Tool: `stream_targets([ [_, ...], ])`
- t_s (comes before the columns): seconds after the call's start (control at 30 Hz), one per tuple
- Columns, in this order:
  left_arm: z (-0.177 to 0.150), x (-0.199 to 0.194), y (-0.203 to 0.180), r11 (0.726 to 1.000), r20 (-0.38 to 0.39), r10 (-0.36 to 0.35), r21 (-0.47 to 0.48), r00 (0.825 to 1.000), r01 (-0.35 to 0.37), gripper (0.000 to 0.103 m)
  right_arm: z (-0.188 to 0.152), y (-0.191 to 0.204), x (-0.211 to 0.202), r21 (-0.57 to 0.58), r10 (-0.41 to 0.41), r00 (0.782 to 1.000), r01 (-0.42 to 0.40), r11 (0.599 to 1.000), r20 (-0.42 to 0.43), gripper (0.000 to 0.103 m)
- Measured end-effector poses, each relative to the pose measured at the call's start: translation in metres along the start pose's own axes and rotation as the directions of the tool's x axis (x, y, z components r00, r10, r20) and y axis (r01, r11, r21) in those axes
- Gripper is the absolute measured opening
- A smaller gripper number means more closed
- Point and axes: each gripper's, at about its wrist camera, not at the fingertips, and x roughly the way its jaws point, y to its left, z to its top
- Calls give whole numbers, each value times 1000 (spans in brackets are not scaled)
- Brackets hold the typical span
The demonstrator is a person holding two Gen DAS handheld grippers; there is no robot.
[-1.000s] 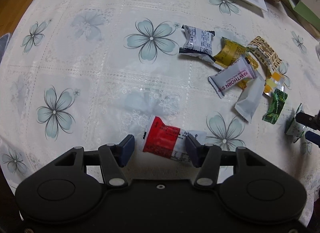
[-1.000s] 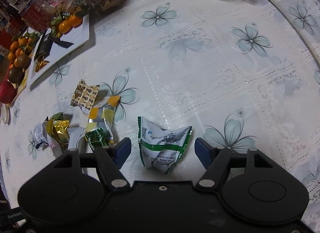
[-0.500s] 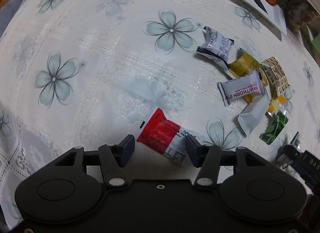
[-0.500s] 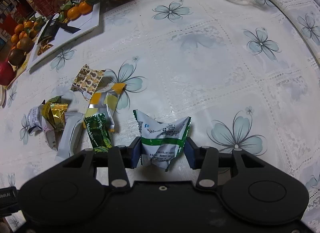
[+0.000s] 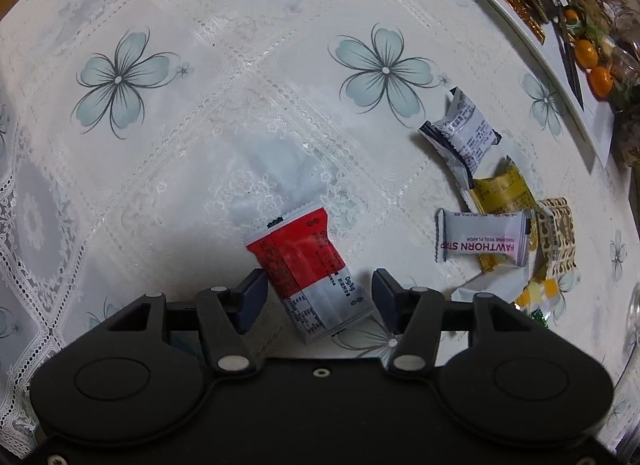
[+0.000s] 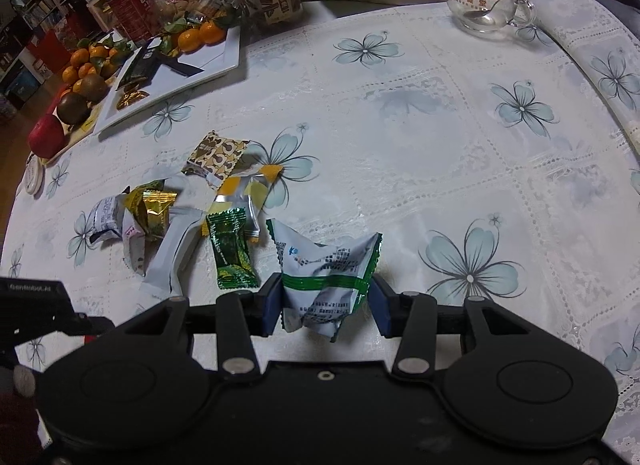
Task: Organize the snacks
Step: 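Carry both snacks over the tray and open both tools to drop them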
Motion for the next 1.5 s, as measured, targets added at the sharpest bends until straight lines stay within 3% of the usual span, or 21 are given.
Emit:
stream_targets([
  [0.1, 4, 3, -1, 1000, -2, 15, -18, 1000, -15, 58, -6, -1, -7, -11, 10, 1000, -10, 1000, 8, 48],
  [0.2, 5, 1, -8, 997, 9, 17, 76, 1000, -17, 44, -13, -3, -14, -3, 29, 1000, -29, 1000, 8, 48],
  [0.27, 5, -1, -13, 990, 6, 17, 140, 1000, -18, 41, -17, -2, -20, -4, 40, 999, -40, 999, 12, 48],
  [0.53, -26, -41, -17, 953, 12, -29, 301, 1000, 24, 41, -34, -3, -64, 21, 84, 996, -85, 996, 36, 48],
  [0.87, -110, -108, 19, 833, 81, -53, 553, 995, 0, 41, -99, -6, -138, 42, 161, 986, -163, 986, 45, 48],
  [1.03, -148, -117, 51, 800, 94, -45, 599, 995, -21, 41, -145, -4, -156, 36, 170, 985, -170, 985, 4, 48],
  [1.27, -182, -104, 90, 794, 62, -18, 608, 998, -23, 41, -198, 3, -164, 20, 149, 986, -148, 989, -77, 48],
  [1.5, -196, -98, 109, 807, 69, -5, 590, 998, -37, 37, -223, 3, -171, 0, 105, 989, -106, 994, -104, 48],
])
